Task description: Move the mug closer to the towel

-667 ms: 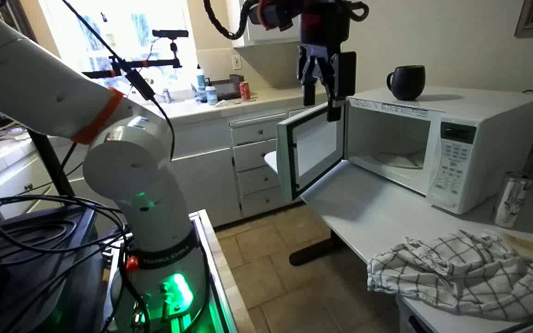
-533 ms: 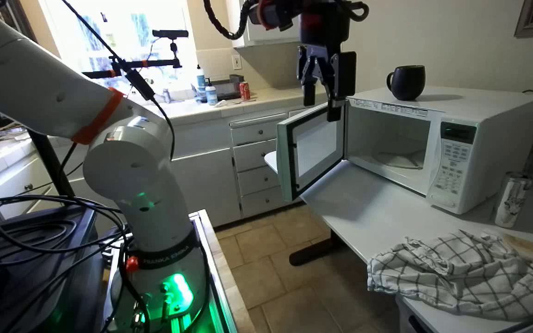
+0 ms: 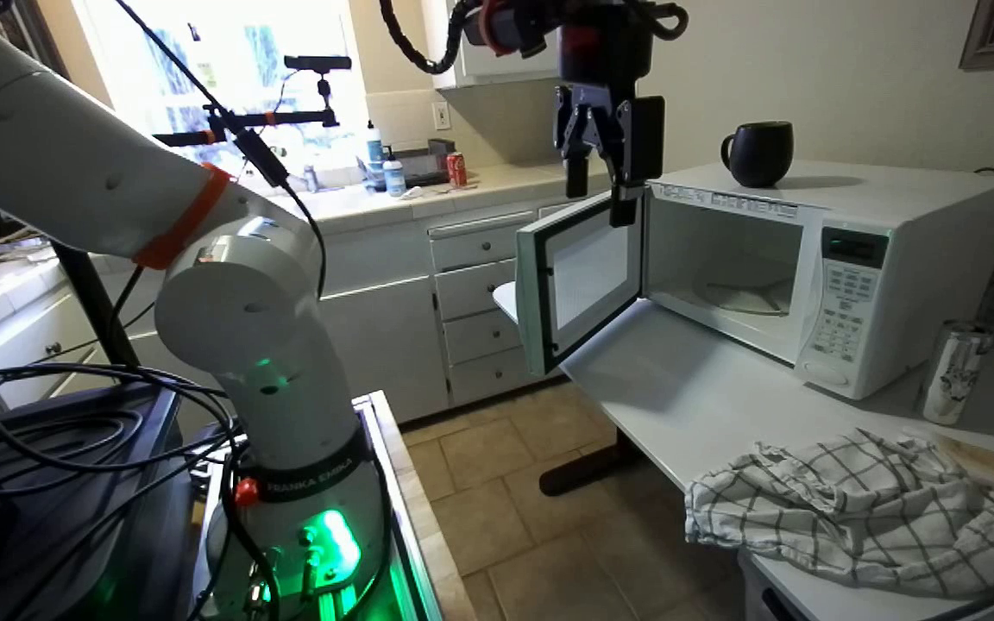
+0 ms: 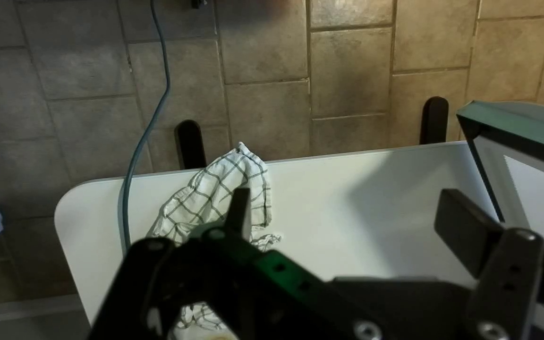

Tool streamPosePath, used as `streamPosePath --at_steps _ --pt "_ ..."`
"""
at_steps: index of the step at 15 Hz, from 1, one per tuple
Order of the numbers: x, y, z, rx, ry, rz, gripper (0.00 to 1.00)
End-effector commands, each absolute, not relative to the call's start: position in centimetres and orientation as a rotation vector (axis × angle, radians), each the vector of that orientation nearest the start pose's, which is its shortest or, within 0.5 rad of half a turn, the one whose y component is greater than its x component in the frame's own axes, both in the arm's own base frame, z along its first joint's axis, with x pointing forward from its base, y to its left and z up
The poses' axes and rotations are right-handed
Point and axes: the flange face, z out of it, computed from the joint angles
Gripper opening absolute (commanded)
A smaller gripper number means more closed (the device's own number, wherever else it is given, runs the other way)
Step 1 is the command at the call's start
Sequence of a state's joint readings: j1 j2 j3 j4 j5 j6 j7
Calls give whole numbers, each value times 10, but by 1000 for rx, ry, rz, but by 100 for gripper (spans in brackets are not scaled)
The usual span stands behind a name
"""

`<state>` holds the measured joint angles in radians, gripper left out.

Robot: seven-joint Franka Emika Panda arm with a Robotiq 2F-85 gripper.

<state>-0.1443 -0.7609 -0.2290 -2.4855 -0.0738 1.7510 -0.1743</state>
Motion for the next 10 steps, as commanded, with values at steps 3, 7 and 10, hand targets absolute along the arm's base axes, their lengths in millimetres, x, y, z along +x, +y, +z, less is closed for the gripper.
streamPosePath --at_steps 3,7,10 --pt "300 -136 530 -3056 192 -51 100" --pt "300 -136 530 -3056 192 -51 100" --pt "331 -116 533 -3023 307 -52 100"
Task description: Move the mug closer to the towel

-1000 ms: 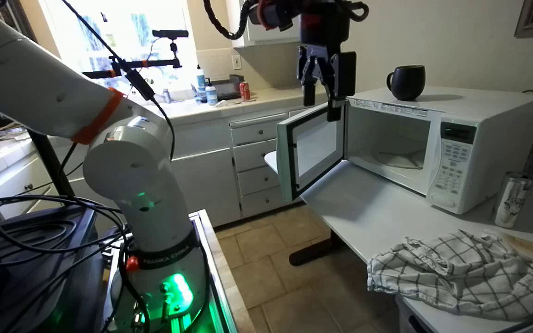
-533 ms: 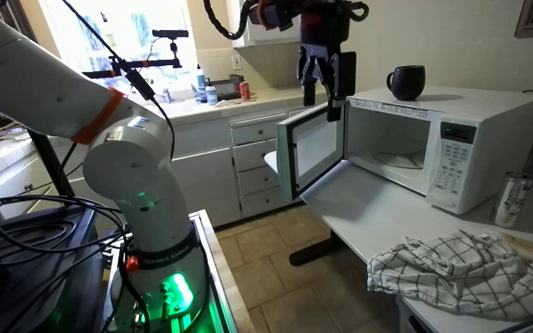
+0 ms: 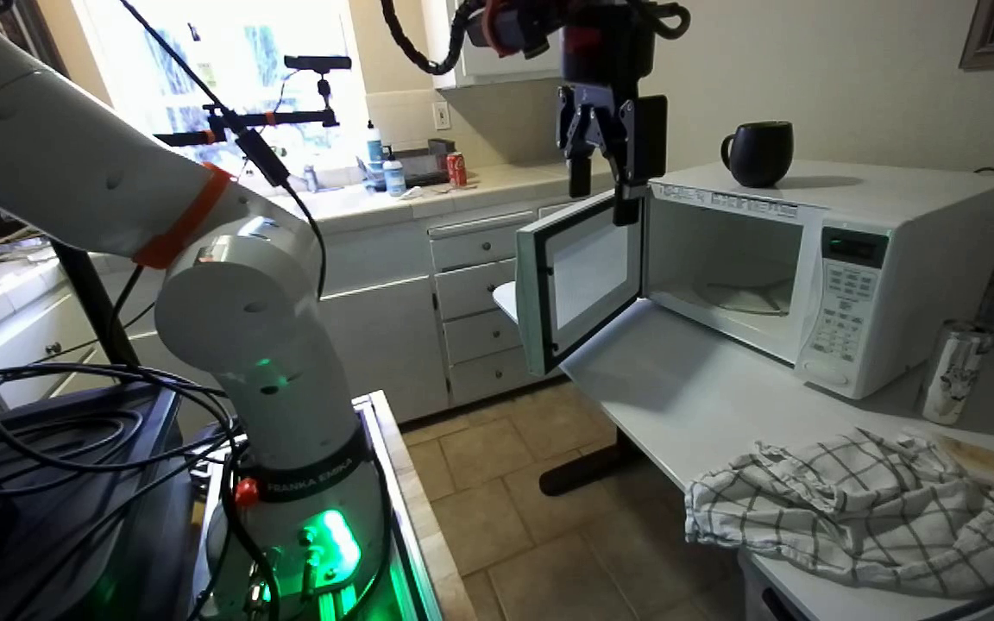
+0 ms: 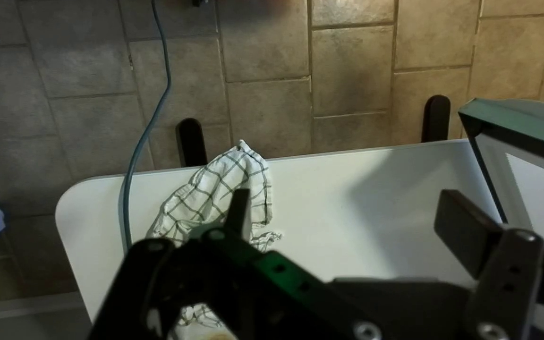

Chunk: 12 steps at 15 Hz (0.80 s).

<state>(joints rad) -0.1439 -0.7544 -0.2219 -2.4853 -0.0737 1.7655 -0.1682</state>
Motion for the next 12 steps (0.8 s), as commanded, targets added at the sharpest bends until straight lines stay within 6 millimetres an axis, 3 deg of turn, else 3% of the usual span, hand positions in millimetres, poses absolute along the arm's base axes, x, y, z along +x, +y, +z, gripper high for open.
streamPosePath --at_steps 1,5,8,12 --pt "343 -101 539 -2998 406 -81 100" --pt "389 -17 580 -2848 669 -243 100" --pt "420 42 630 -2743 831 -395 100" --pt "446 77 714 -2561 1047 -496 100"
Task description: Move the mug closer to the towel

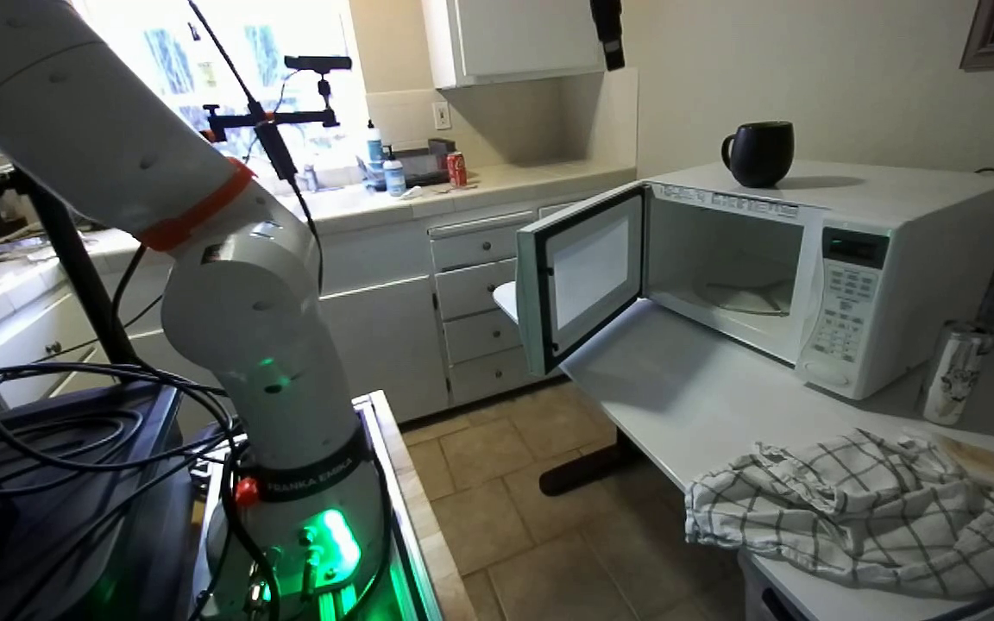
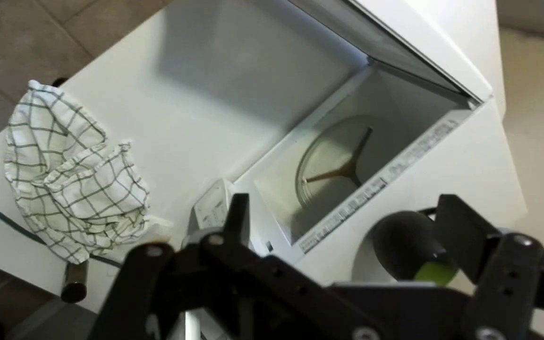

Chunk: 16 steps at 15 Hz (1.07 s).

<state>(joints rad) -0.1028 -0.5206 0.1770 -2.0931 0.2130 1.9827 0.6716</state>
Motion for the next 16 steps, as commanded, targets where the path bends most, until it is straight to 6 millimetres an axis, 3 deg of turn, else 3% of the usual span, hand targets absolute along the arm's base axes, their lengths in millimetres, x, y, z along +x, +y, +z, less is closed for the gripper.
streamPosePath --at_steps 1,3,7,10,14,16 --pt "428 72 684 -2648 956 -508 100" --pt "437 77 712 -2584 1002 -543 100" --pt "446 75 713 -2573 1018 -532 100" --pt "472 108 714 -2455 1263 -609 100" --pt "519 165 711 -2218 1356 -785 100" --pt "539 179 708 -2103 1410 -846 100"
